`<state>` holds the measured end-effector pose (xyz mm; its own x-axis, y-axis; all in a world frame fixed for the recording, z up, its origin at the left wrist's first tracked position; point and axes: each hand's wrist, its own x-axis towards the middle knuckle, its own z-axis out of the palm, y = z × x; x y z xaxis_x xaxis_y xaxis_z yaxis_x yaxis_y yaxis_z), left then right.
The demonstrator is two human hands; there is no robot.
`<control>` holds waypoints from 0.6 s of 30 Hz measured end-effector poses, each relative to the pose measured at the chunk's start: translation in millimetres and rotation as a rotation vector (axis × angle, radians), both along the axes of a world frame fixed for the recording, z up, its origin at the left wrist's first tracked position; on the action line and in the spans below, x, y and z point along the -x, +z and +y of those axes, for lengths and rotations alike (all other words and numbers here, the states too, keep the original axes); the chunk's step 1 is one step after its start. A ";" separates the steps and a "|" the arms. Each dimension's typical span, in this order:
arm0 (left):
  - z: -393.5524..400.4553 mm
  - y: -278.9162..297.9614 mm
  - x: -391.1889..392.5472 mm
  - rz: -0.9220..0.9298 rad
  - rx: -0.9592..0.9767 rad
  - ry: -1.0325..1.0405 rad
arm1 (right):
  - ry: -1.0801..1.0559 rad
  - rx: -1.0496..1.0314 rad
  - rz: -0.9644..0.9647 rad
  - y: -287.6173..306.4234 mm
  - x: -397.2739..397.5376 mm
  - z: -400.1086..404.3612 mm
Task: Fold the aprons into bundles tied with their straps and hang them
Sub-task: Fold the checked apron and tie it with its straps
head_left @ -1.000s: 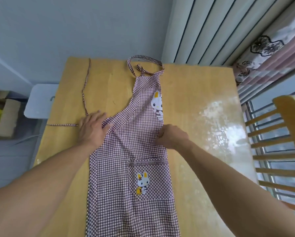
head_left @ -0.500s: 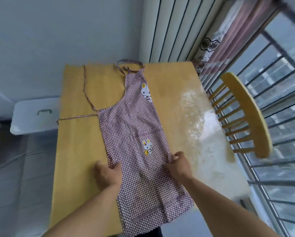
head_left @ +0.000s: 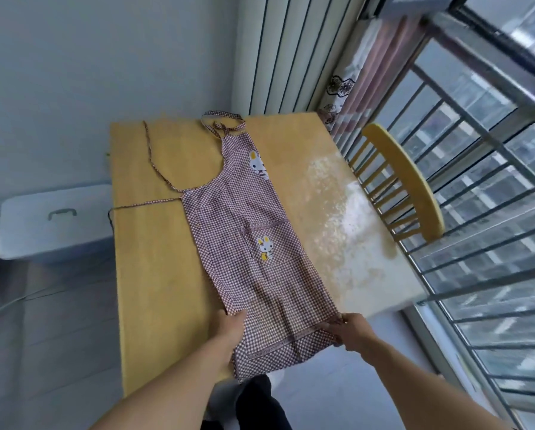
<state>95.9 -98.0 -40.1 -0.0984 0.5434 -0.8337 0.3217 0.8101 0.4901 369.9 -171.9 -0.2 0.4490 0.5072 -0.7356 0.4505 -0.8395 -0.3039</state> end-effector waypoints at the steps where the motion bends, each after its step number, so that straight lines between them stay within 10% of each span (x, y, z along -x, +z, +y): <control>1: -5.7 3.3 3.8 -0.014 -0.017 -0.032 | -0.005 0.009 0.003 2.4 2.1 -5.9; 7: -17.9 5.3 33.9 0.035 -0.007 -0.261 | -0.239 -0.133 0.089 9.3 31.4 -21.2; 10: -12.2 20.4 45.7 0.356 -0.055 -0.684 | -0.285 -0.299 0.192 24.0 72.5 -9.2; 13: 2.9 27.3 52.0 0.500 -0.169 -0.754 | 0.040 -0.431 0.147 36.6 115.9 -4.1; 18: 35.8 13.5 43.4 0.192 -0.255 -0.496 | 0.767 -0.311 -0.060 6.8 161.0 -14.3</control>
<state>52.5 -62.2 -26.6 0.0824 0.7441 -0.6630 0.7343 0.4044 0.5452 208.9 -186.2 6.6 -0.0708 0.8649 -0.4969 0.8865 -0.1738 -0.4288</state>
